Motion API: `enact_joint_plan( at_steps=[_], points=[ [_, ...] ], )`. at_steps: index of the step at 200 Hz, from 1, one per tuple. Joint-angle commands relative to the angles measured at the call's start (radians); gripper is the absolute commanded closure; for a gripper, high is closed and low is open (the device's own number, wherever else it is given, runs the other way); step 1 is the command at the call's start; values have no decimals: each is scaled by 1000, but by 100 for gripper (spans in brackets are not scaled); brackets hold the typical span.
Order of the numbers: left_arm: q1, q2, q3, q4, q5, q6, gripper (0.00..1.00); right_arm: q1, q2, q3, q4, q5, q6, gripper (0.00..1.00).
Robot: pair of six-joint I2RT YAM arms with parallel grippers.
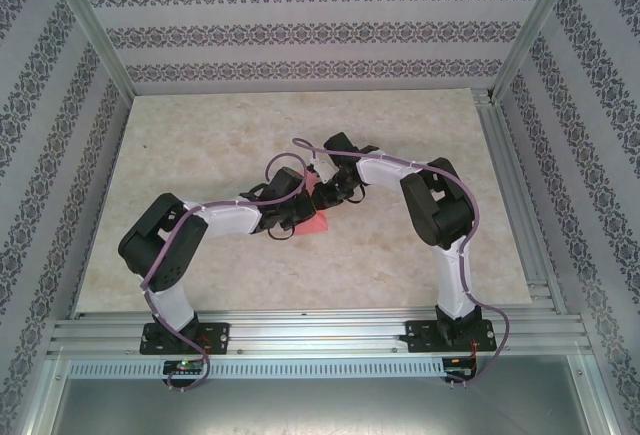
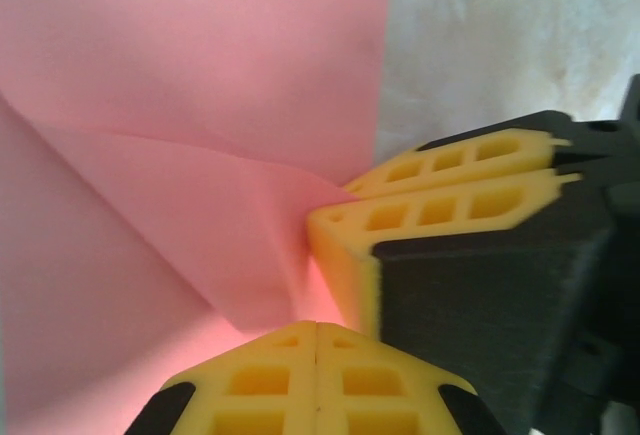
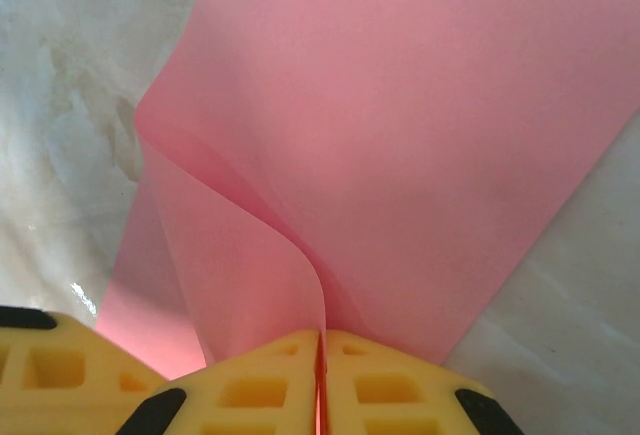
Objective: Fold a paper plane with a square sheet of paper (pick it up from the middle)
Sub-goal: Fold the triangle a second time at the center of the table.
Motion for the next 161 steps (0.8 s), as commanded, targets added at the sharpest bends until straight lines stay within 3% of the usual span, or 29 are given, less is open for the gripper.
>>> enact_joint_plan(
  at_steps=[1, 161],
  points=[
    [6, -8, -15, 63, 23, -33, 100, 3, 40, 13, -9, 27, -30, 90],
    [0, 90, -20, 48, 27, -47, 100, 3, 51, 24, -22, 29, -32, 90]
  ],
)
